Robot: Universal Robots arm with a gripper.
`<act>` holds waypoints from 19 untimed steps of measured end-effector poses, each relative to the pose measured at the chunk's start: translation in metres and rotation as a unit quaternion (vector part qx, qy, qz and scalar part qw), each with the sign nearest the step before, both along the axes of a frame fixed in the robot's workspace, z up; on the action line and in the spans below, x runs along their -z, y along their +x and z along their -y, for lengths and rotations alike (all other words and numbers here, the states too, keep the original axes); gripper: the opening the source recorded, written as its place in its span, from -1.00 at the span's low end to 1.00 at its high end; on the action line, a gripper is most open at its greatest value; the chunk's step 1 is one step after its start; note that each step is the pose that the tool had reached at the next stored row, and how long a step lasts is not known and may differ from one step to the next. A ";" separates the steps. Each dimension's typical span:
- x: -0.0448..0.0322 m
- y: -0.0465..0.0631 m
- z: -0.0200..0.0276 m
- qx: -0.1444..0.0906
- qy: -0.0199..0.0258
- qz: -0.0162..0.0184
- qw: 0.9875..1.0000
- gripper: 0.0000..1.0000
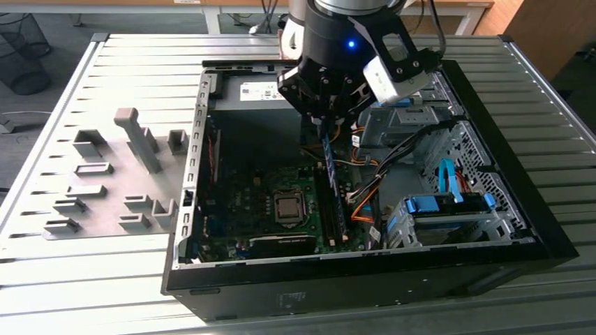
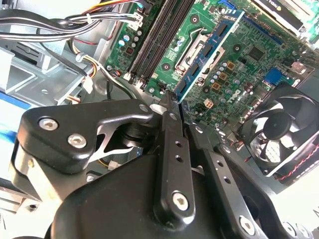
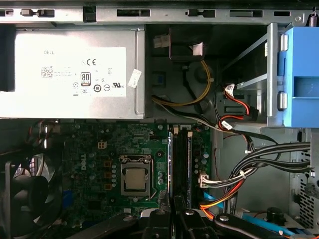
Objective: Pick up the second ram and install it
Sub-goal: 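Insert the second ram into the second slot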
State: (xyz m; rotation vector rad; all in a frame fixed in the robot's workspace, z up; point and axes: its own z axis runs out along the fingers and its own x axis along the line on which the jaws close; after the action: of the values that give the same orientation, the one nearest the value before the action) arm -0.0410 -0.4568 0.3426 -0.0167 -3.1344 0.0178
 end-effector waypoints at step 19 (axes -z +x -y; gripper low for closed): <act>0.0262 0.006 0.0130 -0.016 0.000 -0.001 1.000 -0.73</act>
State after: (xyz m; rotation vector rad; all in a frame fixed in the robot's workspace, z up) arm -0.0349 -0.4698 0.3164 0.0340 -3.1315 0.0167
